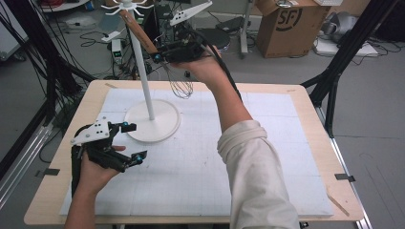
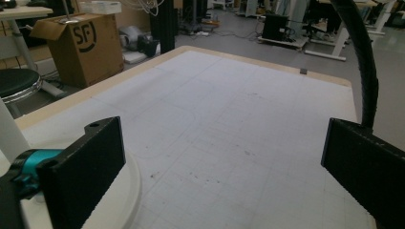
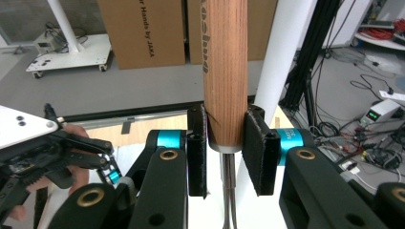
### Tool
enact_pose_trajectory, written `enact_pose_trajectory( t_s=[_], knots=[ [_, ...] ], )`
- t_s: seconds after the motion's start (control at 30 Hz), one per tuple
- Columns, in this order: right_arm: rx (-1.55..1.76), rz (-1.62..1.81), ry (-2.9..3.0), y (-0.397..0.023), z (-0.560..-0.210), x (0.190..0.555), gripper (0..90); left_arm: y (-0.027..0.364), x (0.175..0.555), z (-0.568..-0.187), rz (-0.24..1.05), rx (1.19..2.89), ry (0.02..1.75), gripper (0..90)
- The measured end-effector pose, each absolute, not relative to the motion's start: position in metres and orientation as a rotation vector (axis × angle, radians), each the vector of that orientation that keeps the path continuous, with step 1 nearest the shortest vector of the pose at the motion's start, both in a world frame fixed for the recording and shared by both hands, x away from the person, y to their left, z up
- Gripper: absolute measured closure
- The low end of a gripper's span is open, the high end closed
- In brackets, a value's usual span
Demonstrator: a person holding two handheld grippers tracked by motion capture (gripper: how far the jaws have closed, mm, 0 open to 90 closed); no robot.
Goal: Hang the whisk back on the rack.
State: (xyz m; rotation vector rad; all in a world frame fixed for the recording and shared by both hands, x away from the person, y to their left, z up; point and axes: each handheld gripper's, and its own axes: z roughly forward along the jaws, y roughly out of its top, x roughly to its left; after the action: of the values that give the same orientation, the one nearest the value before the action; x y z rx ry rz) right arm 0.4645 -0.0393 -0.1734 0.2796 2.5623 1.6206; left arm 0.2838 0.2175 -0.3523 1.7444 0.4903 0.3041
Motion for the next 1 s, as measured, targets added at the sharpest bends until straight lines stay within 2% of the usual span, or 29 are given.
enact_pose_trajectory(
  t_s=[0.67,0.8,1.0],
  knots=[
    [0.427,1.601,2.579,-0.026,-0.185,0.470,71.0,0.216,0.283,-0.351,0.299,1.745,0.479,1.6],
    [0.458,1.532,2.583,-0.024,-0.189,0.471,56.9,0.216,0.283,-0.351,0.297,1.741,0.480,1.7],
    [0.478,1.525,2.553,-0.033,-0.192,0.468,47.8,0.215,0.284,-0.352,0.297,1.750,0.482,1.7]
  ],
)
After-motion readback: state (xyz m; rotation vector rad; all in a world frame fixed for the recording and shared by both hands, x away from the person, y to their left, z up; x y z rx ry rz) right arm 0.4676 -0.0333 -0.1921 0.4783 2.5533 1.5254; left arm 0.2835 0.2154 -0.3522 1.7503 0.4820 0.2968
